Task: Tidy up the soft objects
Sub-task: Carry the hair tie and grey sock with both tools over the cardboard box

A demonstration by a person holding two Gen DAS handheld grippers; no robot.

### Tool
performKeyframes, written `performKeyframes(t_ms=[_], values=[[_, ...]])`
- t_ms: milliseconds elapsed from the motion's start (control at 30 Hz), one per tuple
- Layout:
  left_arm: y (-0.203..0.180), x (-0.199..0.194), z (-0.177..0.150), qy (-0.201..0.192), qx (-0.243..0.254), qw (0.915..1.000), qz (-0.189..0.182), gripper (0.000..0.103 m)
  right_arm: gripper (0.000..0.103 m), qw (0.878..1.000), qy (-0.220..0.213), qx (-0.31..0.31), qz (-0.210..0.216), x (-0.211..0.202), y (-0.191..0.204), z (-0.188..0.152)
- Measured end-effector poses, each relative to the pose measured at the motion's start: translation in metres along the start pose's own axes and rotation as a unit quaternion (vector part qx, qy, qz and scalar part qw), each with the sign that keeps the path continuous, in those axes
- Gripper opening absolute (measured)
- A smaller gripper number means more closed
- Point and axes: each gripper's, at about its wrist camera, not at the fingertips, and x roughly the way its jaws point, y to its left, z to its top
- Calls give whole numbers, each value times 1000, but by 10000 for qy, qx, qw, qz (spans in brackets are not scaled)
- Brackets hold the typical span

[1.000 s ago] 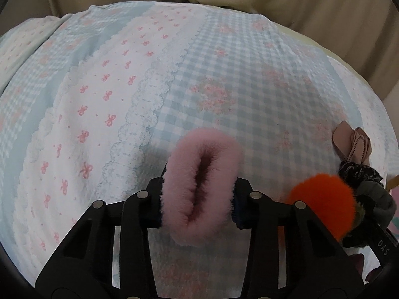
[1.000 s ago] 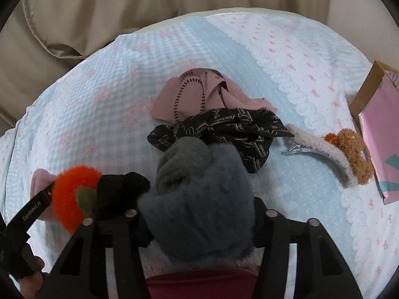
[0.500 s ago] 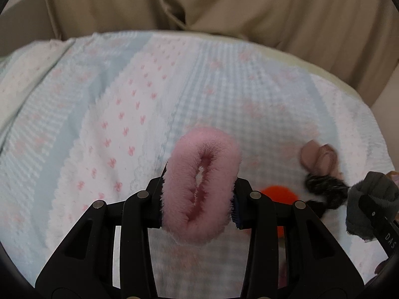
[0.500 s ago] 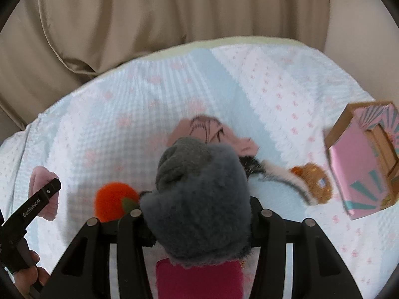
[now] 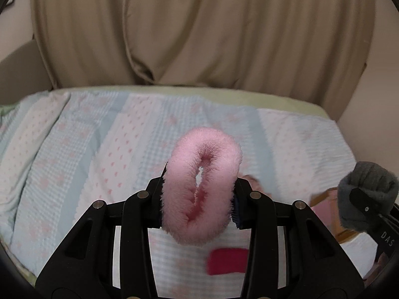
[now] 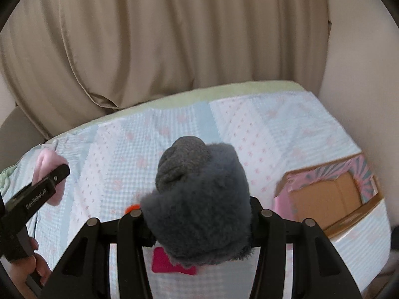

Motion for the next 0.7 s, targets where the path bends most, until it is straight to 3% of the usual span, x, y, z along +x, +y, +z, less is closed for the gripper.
performKeyframes(t_ms=[167, 367, 567, 700], values=[[-71, -53, 12, -191, 9, 9998, 15, 35, 46, 9996, 11, -177, 231, -39, -56, 21], [-171, -87, 6, -223, -115, 9996, -125, 35, 46, 9986, 68, -431, 304, -68, -140, 33], [-273, -87, -11, 5, -55, 9987, -508, 35, 46, 9979, 297, -572, 39, -70, -226, 43], [-332, -65, -27, 388, 159, 9965, -722, 35, 46, 9969, 576, -521, -136, -54, -275, 44]])
